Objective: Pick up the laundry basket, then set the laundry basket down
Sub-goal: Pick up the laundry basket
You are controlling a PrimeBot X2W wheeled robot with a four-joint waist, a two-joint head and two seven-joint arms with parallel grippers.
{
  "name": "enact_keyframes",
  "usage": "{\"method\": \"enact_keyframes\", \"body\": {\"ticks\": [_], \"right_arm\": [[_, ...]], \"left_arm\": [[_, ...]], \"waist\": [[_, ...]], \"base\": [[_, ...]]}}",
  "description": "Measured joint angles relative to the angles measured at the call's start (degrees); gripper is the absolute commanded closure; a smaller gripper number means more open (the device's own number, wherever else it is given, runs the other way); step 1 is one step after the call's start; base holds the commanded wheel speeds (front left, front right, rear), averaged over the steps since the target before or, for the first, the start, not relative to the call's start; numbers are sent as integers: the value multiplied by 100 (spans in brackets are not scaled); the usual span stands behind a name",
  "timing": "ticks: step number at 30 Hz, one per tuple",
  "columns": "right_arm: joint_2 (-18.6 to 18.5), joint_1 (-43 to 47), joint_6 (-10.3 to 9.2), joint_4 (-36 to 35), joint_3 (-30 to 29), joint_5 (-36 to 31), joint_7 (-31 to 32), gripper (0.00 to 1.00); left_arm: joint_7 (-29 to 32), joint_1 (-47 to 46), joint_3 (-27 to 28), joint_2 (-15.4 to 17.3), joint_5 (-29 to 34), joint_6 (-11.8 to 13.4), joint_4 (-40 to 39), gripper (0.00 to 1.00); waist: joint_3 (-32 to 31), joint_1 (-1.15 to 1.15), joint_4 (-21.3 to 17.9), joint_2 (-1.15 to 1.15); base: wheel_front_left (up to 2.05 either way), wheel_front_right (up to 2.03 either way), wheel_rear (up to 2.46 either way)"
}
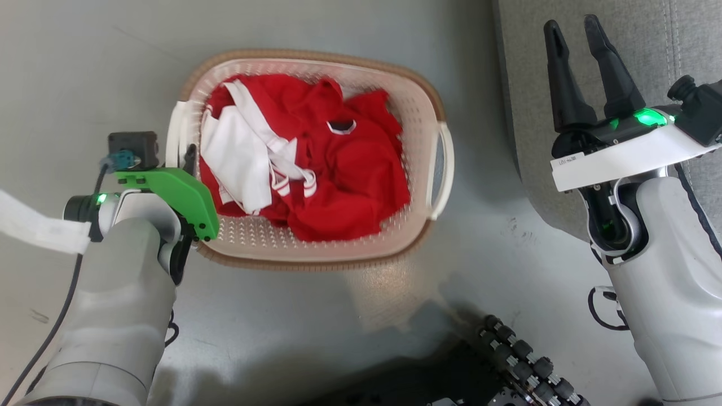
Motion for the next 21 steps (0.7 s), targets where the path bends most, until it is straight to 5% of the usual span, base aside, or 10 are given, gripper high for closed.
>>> {"method": "enact_keyframes", "body": {"ticks": [21], "right_arm": [[-1, 1, 0, 43, 63, 1, 0, 0]], "left_arm": [[-319, 27, 503, -77, -953, 9, 310, 100]], "waist": [[-267, 0, 108, 0]], "base": [[0, 0, 0]]}}
